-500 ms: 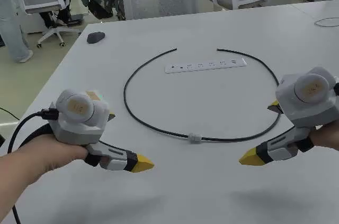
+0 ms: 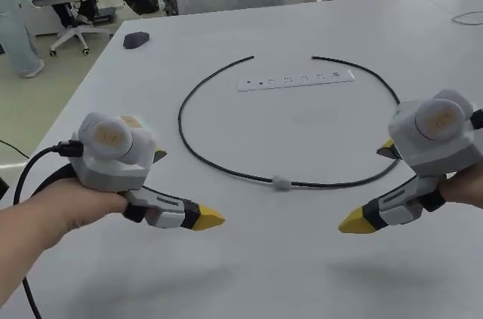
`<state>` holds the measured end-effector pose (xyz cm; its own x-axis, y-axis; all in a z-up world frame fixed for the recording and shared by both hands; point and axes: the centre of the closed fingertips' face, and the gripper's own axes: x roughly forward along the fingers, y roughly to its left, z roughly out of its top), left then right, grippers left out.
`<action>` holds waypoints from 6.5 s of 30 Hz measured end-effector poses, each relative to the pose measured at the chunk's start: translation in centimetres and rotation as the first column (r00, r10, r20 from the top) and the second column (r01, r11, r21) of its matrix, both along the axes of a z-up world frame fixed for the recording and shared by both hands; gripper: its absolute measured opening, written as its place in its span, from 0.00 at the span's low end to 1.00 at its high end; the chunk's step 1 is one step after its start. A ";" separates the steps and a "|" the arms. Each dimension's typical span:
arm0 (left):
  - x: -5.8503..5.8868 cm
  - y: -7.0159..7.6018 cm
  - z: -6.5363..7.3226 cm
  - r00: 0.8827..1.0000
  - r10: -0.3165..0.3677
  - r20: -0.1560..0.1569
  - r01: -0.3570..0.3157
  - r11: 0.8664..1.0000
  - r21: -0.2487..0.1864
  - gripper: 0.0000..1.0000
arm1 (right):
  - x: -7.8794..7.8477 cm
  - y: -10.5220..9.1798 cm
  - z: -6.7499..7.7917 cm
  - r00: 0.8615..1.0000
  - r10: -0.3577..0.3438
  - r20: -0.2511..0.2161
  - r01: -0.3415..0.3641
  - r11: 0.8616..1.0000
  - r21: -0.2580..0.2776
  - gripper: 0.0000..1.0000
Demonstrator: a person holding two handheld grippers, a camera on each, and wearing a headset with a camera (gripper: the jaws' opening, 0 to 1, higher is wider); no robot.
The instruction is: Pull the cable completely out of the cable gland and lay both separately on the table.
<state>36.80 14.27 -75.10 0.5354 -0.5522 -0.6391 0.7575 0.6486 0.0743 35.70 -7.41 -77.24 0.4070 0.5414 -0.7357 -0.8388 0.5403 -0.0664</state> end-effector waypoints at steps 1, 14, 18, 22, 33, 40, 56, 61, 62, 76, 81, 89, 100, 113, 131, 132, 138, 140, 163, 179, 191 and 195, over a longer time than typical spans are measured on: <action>0.0 0.0 0.0 1.000 -0.001 0.000 0.001 1.000 0.002 0.99 | 0.0 0.0 0.0 1.000 0.000 -0.001 0.000 1.000 -0.001 0.99; -0.2 0.6 0.2 1.000 0.008 0.010 -0.008 1.000 -0.005 0.99 | -0.3 0.3 0.2 1.000 0.002 0.003 -0.002 1.000 0.013 0.99; -0.4 0.1 0.6 1.000 -0.006 0.028 0.007 1.000 -0.026 0.99 | -0.4 0.3 0.1 1.000 0.007 0.002 -0.007 1.000 0.008 0.99; -0.5 0.0 0.4 1.000 -0.007 0.025 0.008 1.000 -0.014 0.99 | -0.6 0.3 0.1 1.000 0.010 0.001 -0.010 1.000 0.003 0.99; -0.7 -0.2 0.5 1.000 -0.006 0.017 0.006 1.000 -0.011 0.99 | -0.6 -0.3 0.5 1.000 0.003 0.008 -0.003 1.000 0.004 0.99; -0.3 -0.4 0.4 1.000 -0.005 0.018 0.005 1.000 -0.011 0.99 | -0.4 -0.4 0.5 1.000 0.013 0.010 -0.014 1.000 0.015 0.99; 0.3 -1.6 -0.2 1.000 -0.030 0.009 0.030 1.000 -0.009 0.99 | 1.2 0.1 0.1 0.999 0.041 0.003 -0.041 0.998 0.053 0.99; 0.7 -1.6 -0.7 1.000 -0.030 0.002 0.030 1.000 0.010 0.99 | 1.7 0.6 -0.1 0.998 0.060 0.024 -0.062 0.996 0.070 0.99; 0.8 -1.7 -0.7 1.000 -0.028 -0.001 0.028 1.000 0.009 0.99 | 1.9 0.6 -0.2 0.998 0.063 0.022 -0.065 0.996 0.067 0.98; 0.3 -3.1 -1.8 0.995 -0.090 -0.032 0.091 0.995 0.027 0.96 | 2.8 2.0 -1.1 0.994 0.104 0.019 -0.105 0.991 0.082 0.84; -0.2 -3.4 -0.8 0.995 -0.101 -0.026 0.101 0.995 -0.004 0.77 | 3.3 3.8 -1.5 0.989 0.139 0.044 -0.143 0.986 0.091 0.70; 0.1 -2.2 -0.9 0.998 -0.044 -0.039 0.042 0.999 -0.034 0.87 | 3.9 6.3 -2.0 0.981 0.185 0.051 -0.190 0.973 0.134 0.46; 0.4 -0.7 -1.2 1.000 0.002 -0.027 -0.002 1.000 0.003 0.99 | 4.6 8.8 -4.2 0.974 0.224 0.034 -0.227 0.963 0.143 0.31; 0.1 -0.1 -0.9 1.000 0.010 0.008 -0.010 1.000 -0.006 0.99 | 5.5 9.7 -4.9 0.974 0.228 0.016 -0.227 0.963 0.146 0.21; -0.4 0.0 -0.9 1.000 0.018 -0.022 -0.020 0.998 -0.054 0.99 | 4.1 9.8 -4.8 0.967 0.255 -0.016 -0.250 0.957 0.148 0.09; -0.6 -0.1 -1.2 0.999 0.013 -0.031 -0.014 0.999 -0.049 0.99 | 3.8 9.8 -4.8 0.966 0.258 -0.028 -0.252 0.957 0.143 0.08; -1.0 -1.4 -0.9 0.999 0.008 -0.046 -0.013 0.994 -0.109 0.99 | 1.6 9.5 -5.1 0.954 0.291 -0.067 -0.281 0.952 0.121 0.08; -1.1 -1.9 -0.9 0.998 0.001 -0.059 -0.008 0.993 -0.121 0.99 | 0.8 9.4 -5.1 0.949 0.305 -0.074 -0.295 0.948 0.118 0.08; -3.3 -11.7 1.8 0.968 -0.244 -0.056 0.206 0.904 -0.375 0.91 | -5.1 7.3 1.4 0.905 0.420 -0.064 -0.398 0.891 0.219 0.07; -6.1 -16.3 2.0 0.892 -0.438 -0.111 0.330 0.800 -0.501 0.46 | -5.9 5.6 3.5 0.893 0.449 0.014 -0.442 0.873 0.207 0.07; -6.4 -16.8 2.6 0.876 -0.462 -0.140 0.307 0.757 -0.576 0.22 | -6.3 6.0 3.9 0.873 0.486 0.037 -0.484 0.853 0.196 0.07; -6.4 -16.8 2.4 0.872 -0.468 -0.143 0.312 0.758 -0.572 0.18 | -6.4 6.1 3.8 0.869 0.493 0.038 -0.490 0.851 0.187 0.07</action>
<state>30.35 -2.52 -72.66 0.0540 -0.9594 -0.2767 0.8912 0.1713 -0.4199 29.33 -1.36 -73.45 0.0444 0.7949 -0.6051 -0.9983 0.0588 0.0041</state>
